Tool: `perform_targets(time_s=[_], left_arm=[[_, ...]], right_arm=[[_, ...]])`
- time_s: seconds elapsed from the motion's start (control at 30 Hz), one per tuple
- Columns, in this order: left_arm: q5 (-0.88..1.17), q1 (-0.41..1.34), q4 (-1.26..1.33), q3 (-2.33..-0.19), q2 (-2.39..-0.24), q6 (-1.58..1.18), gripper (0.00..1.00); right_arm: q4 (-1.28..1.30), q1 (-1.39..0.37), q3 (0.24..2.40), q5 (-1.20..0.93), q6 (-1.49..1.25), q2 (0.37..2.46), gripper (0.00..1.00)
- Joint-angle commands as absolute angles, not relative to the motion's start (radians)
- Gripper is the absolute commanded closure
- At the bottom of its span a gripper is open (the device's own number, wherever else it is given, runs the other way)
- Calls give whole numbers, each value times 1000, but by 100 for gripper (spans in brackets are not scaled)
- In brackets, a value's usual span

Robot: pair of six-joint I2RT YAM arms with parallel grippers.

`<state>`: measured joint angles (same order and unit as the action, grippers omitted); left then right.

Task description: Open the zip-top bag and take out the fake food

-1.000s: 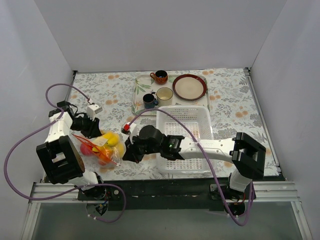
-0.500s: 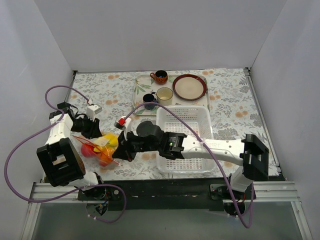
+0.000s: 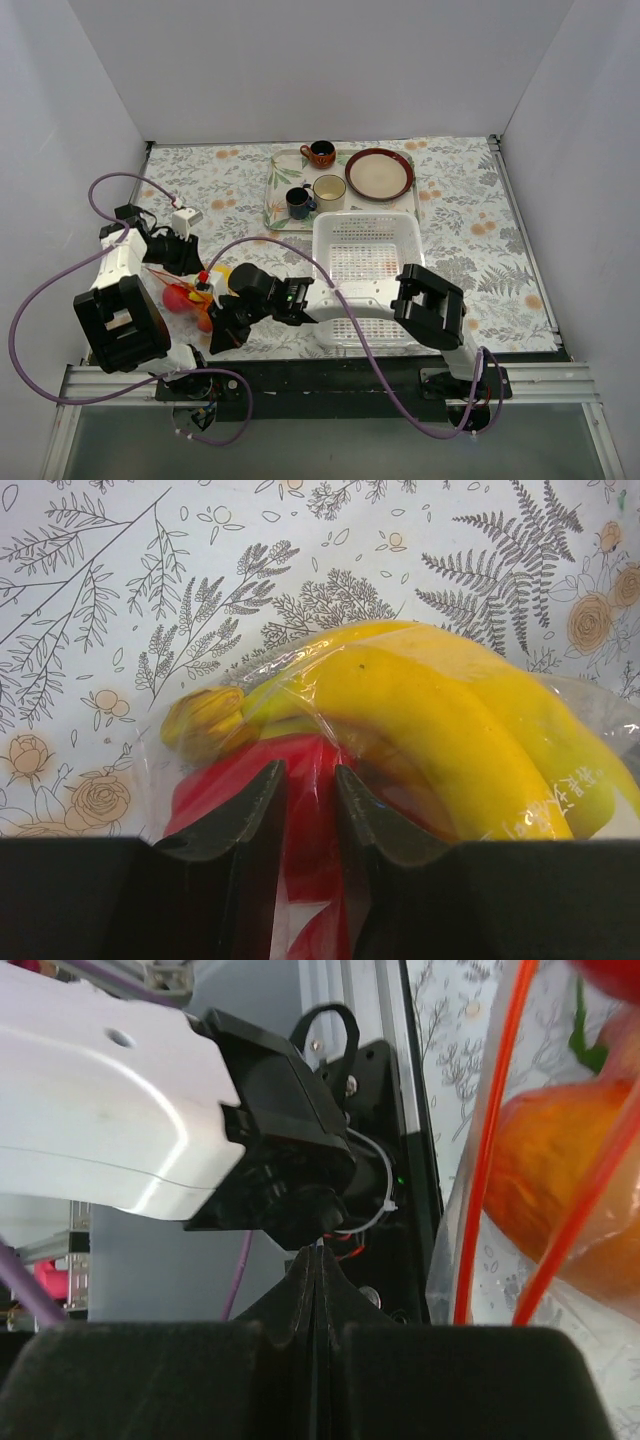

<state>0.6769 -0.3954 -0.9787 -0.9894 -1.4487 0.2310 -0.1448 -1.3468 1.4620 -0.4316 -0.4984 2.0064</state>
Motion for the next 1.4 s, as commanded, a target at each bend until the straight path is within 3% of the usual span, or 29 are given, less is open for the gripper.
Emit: perform_targets(time_s=[0.0, 0.17, 0.33, 0.43, 0.57, 0.73, 0.83, 0.9, 1.17, 1.37], left_arm=[[600, -403, -950, -997, -1471, 222, 76], [629, -429, -1017, -1034, -1471, 248, 80], [635, -454, -1109, -1054, -1454, 313, 92], [658, -462, -1167, -1097, -1450, 321, 100], [744, -463, -1279, -1253, -1445, 312, 100], [856, -465, -1385, -1377, -1442, 261, 100], [865, -463, -1385, -1338, -1407, 268, 100], [858, -463, -1385, -1278, -1378, 279, 100], [781, -463, -1257, -1066, -1336, 263, 100], [635, -472, -1114, -1019, -1338, 229, 100]], right_arm=[[-109, -1341, 1563, -500, -523, 2066, 99], [-89, -1280, 1466, -316, -569, 2062, 99], [-138, -1206, 1376, -114, -566, 2000, 99], [-129, -1189, 1407, -40, -522, 2019, 99], [-195, -1160, 1439, -18, -486, 2048, 99], [-39, -1101, 1709, -43, -479, 2192, 99], [140, -1063, 1901, -5, -446, 2259, 99], [176, -1014, 1918, 35, -445, 2241, 99], [207, -1005, 1712, 153, -426, 1998, 99], [160, -1135, 1560, 23, -439, 1893, 99]])
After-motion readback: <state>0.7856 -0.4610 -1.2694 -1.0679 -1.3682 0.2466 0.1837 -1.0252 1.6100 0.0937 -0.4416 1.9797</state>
